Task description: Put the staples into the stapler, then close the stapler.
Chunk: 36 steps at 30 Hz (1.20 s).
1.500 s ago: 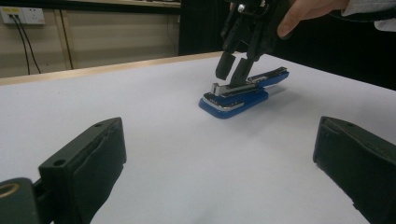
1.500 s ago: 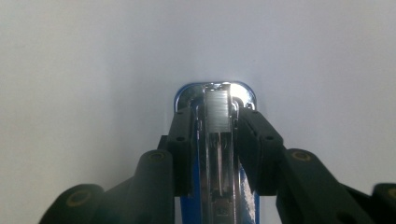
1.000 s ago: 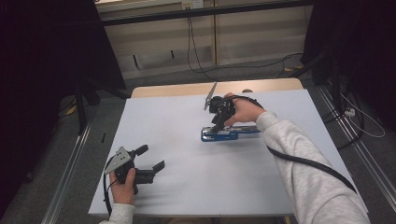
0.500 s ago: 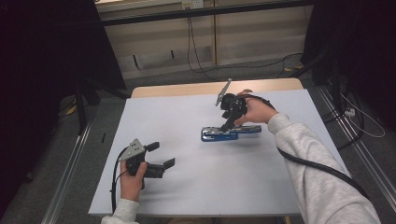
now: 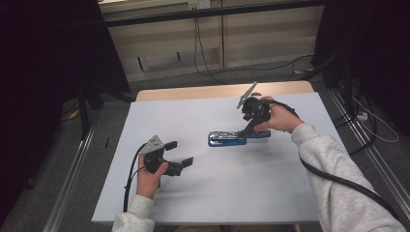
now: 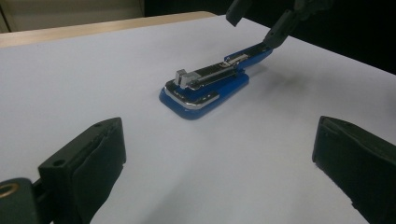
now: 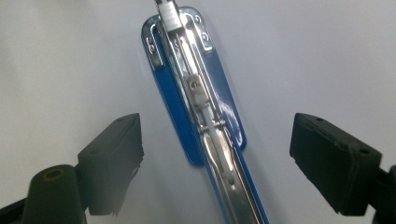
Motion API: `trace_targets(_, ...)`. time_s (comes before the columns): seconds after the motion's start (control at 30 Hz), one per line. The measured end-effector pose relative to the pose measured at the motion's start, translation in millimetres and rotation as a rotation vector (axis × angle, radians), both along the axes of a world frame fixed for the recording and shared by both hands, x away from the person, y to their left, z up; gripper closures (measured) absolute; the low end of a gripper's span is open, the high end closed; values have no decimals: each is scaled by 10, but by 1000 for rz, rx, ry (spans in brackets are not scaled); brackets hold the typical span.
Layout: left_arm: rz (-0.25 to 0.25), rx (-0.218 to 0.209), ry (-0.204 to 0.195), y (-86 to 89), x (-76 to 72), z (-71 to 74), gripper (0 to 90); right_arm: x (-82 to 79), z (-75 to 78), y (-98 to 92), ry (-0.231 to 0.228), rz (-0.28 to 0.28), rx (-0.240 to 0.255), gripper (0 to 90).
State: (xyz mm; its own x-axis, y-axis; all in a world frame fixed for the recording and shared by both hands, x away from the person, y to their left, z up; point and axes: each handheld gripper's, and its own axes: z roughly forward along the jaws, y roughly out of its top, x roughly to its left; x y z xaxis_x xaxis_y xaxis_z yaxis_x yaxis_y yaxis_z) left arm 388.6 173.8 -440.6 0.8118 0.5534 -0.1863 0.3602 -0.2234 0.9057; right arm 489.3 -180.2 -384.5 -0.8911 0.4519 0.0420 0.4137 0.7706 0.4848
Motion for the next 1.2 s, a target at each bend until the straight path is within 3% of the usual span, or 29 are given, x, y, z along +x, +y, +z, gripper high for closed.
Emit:
trace_targets(0.17, -8, 38, 8, -110, 81, -20, 32, -64, 44, -132, -13, -39, 32, 152)
trace_targets(0.27, 5, 18, 15, -156, 128, -16, 34, -113, 53, -227, -28, -73, 53, 140)
trace_targets(0.4, 12, 28, -1, -172, 159, 12, 34, -155, 52, -304, -32, -99, 66, 137)
trace_targets(0.63, 57, 62, 32, -229, 255, -34, 78, -207, 21, -429, -47, -147, 80, 142)
trace_targets(0.67, 62, 68, 40, -232, 261, -44, 136, -234, -1, -477, -47, -172, 98, 156)
trace_targets(0.7, 69, 77, 48, -235, 268, -54, 136, -234, -1, -477, -47, -172, 98, 156)
trace_targets(0.73, 77, 80, 55, -242, 274, -66, 269, -258, -27, -525, -55, -204, 102, 181)
trace_targets(0.77, 77, 92, 56, -244, 285, -78, 319, -269, -40, -550, -63, -212, 98, 183)
trace_targets(0.83, 89, 98, 61, -263, 303, -101, 342, -285, -52, -572, -66, -225, 94, 192)
trace_targets(0.87, 83, 106, 66, -272, 314, -109, 494, -323, -72, -618, -77, -248, 93, 233)
trace_targets(0.93, 98, 140, 81, -314, 343, -112, 501, -342, -81, -644, -79, -253, 108, 264)
trace_targets(0.97, 95, 149, 88, -329, 361, -112, 558, -364, -87, -669, -78, -273, 114, 290)
trace_targets(1.07, 115, 131, 114, -396, 403, -120, 691, -450, -114, -783, -97, -341, 115, 399)
trace_targets(1.1, 122, 137, 122, -409, 421, -129, 691, -450, -114, -783, -97, -341, 115, 399)
trace_targets(1.2, 109, 160, 138, -437, 468, -159, 796, -543, -145, -923, -101, -409, 154, 514)
